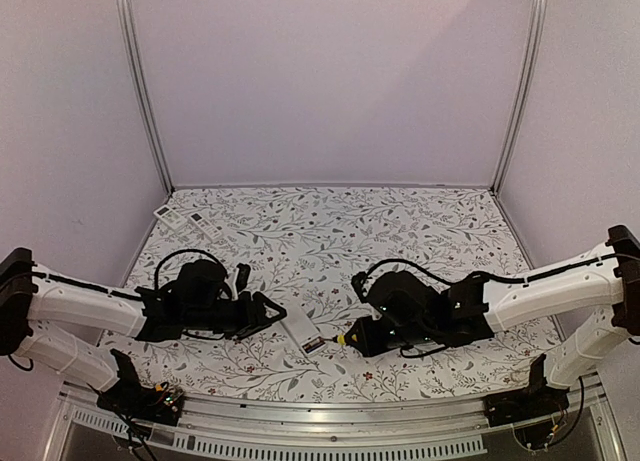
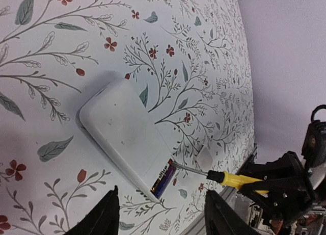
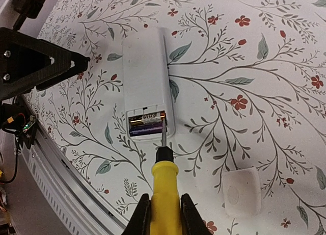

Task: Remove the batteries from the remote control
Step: Hold the remote control without the battery cover at the center of the board.

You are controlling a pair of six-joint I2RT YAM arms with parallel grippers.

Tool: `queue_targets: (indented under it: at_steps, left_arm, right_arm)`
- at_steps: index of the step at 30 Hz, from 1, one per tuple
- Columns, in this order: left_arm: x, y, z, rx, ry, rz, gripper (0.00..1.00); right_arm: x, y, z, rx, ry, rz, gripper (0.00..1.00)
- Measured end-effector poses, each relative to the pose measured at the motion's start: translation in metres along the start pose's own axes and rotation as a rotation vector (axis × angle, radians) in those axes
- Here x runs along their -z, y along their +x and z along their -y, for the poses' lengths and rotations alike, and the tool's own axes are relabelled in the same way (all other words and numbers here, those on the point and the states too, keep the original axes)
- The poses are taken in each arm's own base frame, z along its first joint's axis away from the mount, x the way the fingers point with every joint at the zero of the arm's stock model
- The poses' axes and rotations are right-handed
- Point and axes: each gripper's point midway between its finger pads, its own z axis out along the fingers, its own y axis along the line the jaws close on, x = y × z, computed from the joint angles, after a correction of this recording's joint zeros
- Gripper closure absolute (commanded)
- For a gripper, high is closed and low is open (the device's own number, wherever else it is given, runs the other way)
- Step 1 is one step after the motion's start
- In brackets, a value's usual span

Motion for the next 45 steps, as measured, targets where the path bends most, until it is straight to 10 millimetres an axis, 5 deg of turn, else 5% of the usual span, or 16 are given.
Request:
queue_targets:
  at_steps: [45]
  left_arm:
    - [-0.033,0.026,-0.028,0.016,-0.073,-0.094,0.63]
  right_arm:
    - [0.001,-0.007,-0.011,0.1,0.116,0.024,1.0]
